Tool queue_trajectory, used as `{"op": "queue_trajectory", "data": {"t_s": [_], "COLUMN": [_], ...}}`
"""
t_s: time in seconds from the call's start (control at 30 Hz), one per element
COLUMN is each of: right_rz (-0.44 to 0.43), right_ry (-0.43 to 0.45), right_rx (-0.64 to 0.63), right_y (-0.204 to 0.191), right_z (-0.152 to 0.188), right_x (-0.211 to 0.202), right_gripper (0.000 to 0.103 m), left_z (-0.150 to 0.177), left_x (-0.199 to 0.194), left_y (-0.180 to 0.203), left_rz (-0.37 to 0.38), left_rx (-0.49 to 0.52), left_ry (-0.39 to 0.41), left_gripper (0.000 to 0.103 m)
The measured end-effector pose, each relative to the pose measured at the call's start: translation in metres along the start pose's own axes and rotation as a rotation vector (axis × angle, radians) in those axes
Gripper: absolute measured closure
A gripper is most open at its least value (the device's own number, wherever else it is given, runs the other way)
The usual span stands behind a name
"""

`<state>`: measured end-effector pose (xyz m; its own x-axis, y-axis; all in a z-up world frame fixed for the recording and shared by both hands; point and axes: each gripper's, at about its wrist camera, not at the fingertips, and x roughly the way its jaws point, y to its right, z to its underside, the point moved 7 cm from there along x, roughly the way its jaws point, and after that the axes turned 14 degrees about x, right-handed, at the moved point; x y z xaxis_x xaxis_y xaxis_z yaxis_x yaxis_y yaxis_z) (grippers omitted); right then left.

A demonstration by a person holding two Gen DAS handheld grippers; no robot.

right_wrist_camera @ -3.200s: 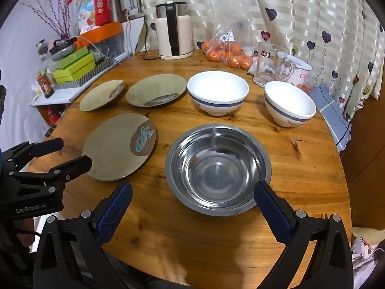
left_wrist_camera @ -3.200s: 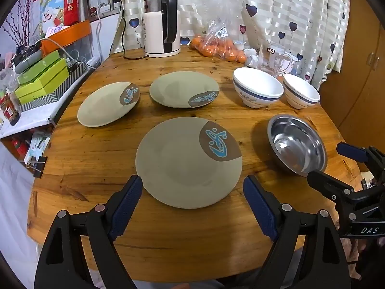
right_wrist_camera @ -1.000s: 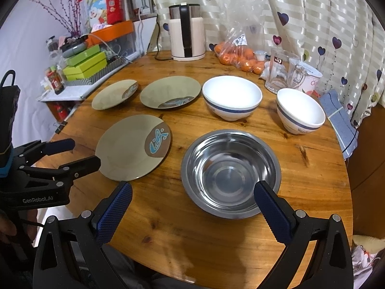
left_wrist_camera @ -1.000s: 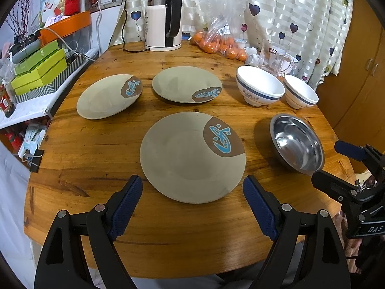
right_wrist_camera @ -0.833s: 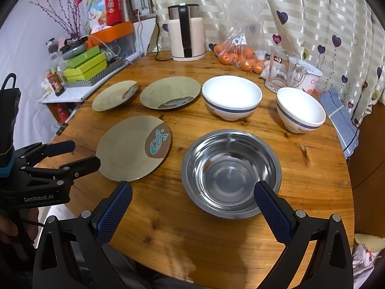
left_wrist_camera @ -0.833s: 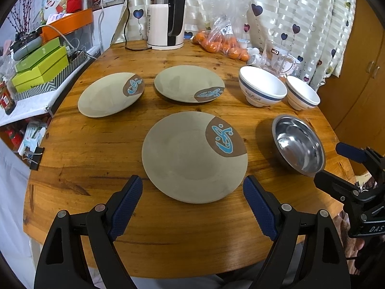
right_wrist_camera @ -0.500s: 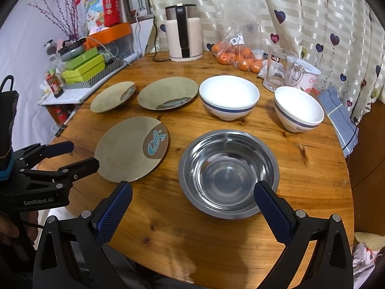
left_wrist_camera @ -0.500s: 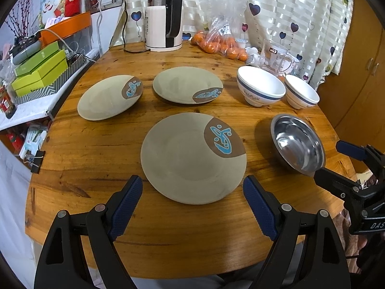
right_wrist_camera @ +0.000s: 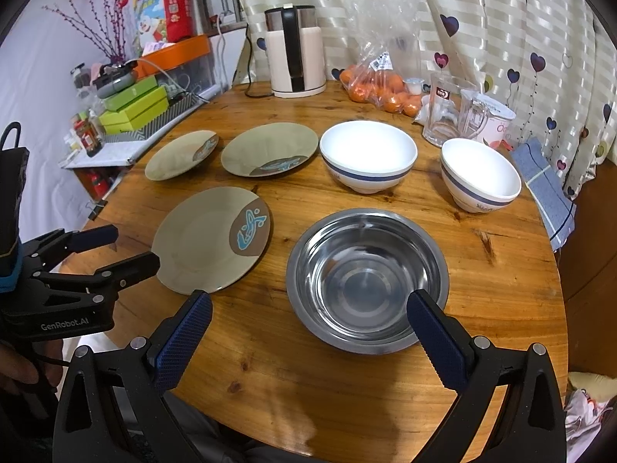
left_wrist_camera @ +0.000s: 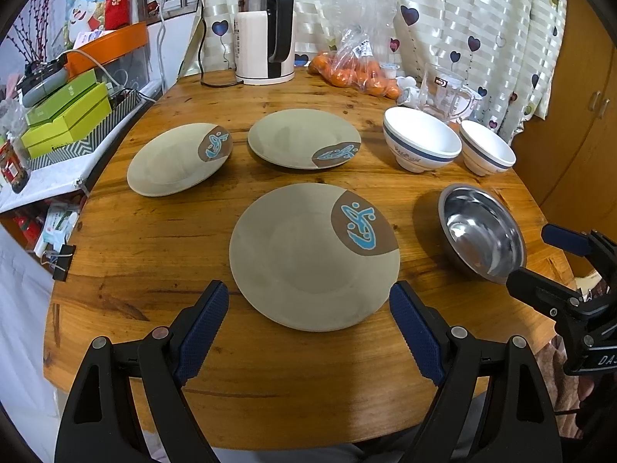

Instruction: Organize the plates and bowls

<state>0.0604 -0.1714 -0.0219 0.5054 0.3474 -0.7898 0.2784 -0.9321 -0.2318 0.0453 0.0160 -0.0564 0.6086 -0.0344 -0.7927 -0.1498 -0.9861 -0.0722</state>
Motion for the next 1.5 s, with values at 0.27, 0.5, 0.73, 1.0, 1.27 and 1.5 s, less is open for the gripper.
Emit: {"op": "queue_trajectory", "data": {"t_s": [0.27, 0.5, 0.73, 1.0, 1.27, 1.5], "right_rz": [-0.005, -0.009, -0.009, -0.008, -0.006, -0.008], "right_ry": [0.001, 0.002, 0.002, -0.001, -0.002, 0.002], "right_rx": [-0.006, -0.005, -0.003, 0.004, 0.0, -0.004], "right_y": [-0.002, -0.004, -0.006, -0.005, -0.006, -0.01], "right_z": [-0.001, -0.003, -0.009, -0.016, -0.02, -0.029], "right_x": [0.001, 0.002, 0.002, 0.005, 0.011, 0.016], "right_gripper": [0.001, 0.001, 0.001, 0.001, 0.005, 0.006], "left_z": [-0.001, -0.002, -0.003, -0.006, -0.011, -0.014], "left_x": [0.001, 0.002, 0.006, 0.01, 0.013, 0.017], "left_y": [-0.002, -0.002, -0.003, -0.005, -0.011, -0.019], "left_rz": [-0.002, -0.004, -0.002, 0.003, 0.012, 0.014], "left_rx": [-0.004, -0.004, -0.006, -0.01, -0.025, -0.046], "left_ry": [0.0, -0.005, -0.008, -0.01, -0.005, -0.008], "left_gripper": [0.017, 0.017, 0.017, 0.017, 0.018, 0.022]}}
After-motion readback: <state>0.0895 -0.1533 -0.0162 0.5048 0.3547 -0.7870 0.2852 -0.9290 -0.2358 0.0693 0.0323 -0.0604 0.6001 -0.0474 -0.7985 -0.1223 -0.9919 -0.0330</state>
